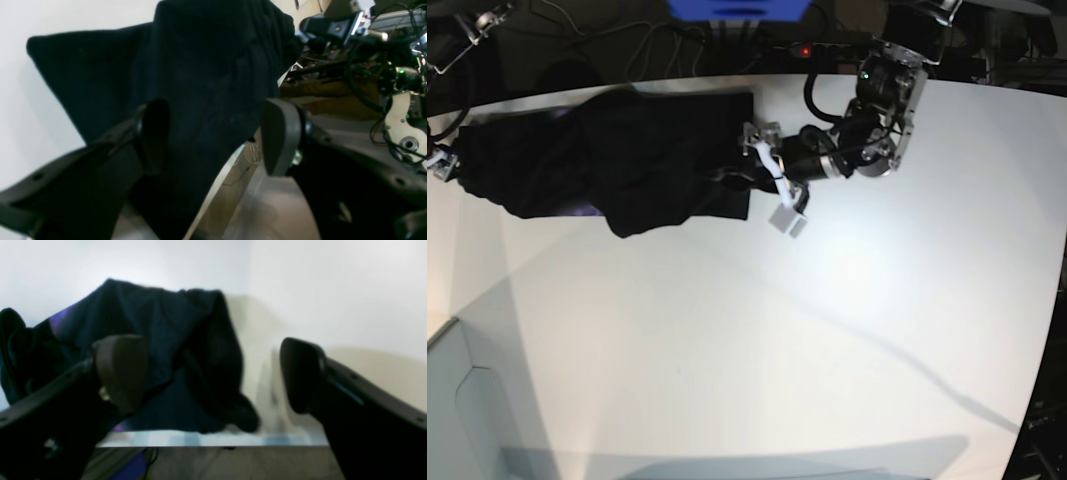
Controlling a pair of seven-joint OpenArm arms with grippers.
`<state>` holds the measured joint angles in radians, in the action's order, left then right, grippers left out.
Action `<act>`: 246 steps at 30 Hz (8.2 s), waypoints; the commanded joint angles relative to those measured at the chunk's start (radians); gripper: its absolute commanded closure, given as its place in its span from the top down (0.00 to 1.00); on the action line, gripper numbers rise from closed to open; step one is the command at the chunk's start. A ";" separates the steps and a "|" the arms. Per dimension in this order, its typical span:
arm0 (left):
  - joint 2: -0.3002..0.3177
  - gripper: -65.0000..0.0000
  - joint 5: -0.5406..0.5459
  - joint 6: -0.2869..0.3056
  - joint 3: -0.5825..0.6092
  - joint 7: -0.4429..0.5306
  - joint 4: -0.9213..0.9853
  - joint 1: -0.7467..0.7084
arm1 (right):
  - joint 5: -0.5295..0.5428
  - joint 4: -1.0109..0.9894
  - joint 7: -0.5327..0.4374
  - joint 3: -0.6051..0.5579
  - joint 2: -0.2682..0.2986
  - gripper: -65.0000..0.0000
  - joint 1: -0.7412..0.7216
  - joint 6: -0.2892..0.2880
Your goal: Fold the T-shirt properly
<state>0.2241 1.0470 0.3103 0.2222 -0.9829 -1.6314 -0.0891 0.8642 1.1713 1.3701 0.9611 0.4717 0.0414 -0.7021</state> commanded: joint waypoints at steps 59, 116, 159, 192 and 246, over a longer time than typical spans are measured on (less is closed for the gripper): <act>0.001 0.64 0.028 0.008 -0.068 0.009 0.007 -0.019 | 0.013 0.014 -0.039 -0.066 -0.049 0.42 0.027 0.004; 0.008 0.00 -0.210 0.007 -0.389 0.009 -0.059 -0.254 | 0.017 0.023 -0.070 -0.070 -0.066 0.08 0.019 0.004; -0.030 0.05 -0.325 0.003 -0.389 0.000 -0.056 -0.255 | 0.014 0.850 -0.080 -0.509 -0.394 0.00 0.245 0.004; -0.030 0.05 -0.325 -0.001 -0.390 0.009 0.053 -0.255 | 0.418 0.855 -0.070 -0.604 -0.339 0.00 0.245 0.004; -0.022 0.05 -0.324 0.002 -0.396 0.009 -0.014 -0.303 | -0.392 0.795 -0.240 -1.316 -0.486 0.00 0.206 0.235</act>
<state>0.1890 0.7494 0.3256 -0.1722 -0.9485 -1.6386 -0.3805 0.4606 1.9526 1.1450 -0.3557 -0.0090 0.2527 -0.4725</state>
